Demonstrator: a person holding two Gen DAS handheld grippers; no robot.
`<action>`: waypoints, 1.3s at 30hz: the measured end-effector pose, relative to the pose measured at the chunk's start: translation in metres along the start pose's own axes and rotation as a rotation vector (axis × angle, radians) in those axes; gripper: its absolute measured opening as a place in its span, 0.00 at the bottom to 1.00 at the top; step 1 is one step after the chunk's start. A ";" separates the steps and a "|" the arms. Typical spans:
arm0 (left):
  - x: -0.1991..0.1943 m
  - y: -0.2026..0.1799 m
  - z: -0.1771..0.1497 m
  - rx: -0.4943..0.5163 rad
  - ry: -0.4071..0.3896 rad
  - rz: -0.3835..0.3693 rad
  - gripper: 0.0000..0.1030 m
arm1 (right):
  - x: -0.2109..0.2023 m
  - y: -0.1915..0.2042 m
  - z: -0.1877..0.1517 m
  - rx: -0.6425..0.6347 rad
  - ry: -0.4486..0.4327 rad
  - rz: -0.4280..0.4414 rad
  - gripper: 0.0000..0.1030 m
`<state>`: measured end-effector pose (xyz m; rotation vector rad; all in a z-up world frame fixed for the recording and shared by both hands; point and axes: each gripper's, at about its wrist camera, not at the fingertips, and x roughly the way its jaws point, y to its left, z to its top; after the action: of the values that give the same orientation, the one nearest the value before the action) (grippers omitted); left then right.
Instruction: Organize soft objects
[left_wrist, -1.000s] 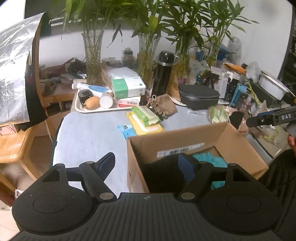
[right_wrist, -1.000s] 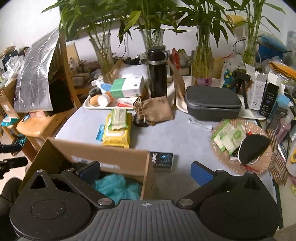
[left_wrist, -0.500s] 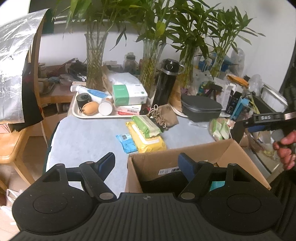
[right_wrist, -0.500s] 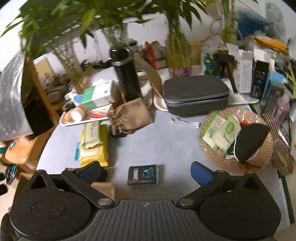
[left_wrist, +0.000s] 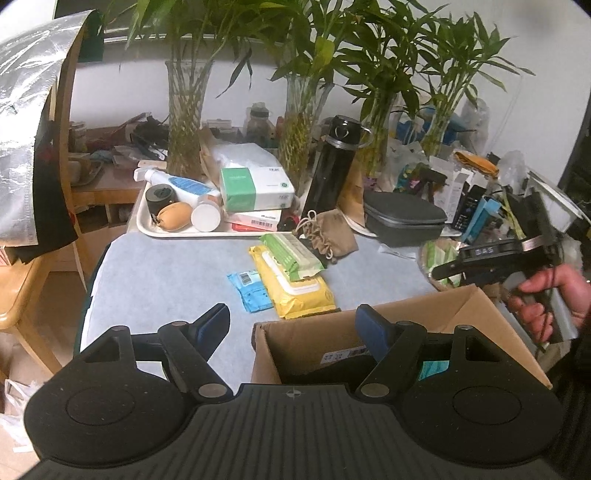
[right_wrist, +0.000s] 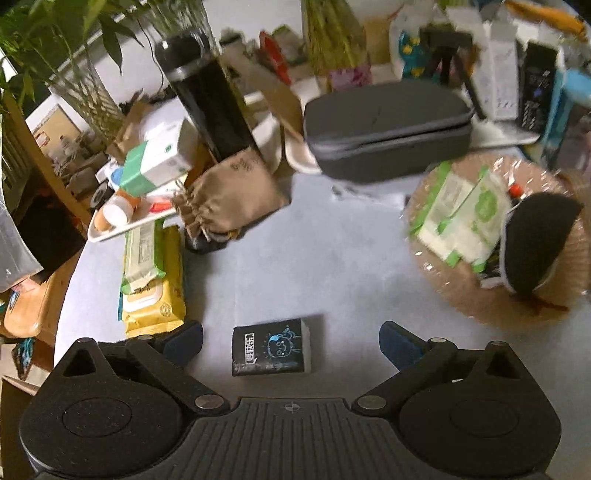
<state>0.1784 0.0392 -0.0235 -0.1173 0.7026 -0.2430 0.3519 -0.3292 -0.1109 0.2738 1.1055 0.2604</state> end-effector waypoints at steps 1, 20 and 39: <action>0.001 0.001 0.001 -0.003 0.000 0.003 0.73 | 0.006 0.001 0.003 -0.008 0.018 -0.001 0.99; 0.010 0.016 0.004 -0.055 0.021 0.018 0.73 | 0.114 0.035 0.027 -0.206 0.367 0.008 0.97; 0.029 0.017 0.035 -0.041 0.061 0.023 0.73 | 0.127 0.045 0.023 -0.378 0.308 -0.204 0.77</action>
<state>0.2255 0.0490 -0.0182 -0.1407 0.7692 -0.2106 0.4239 -0.2463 -0.1922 -0.2224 1.3509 0.3298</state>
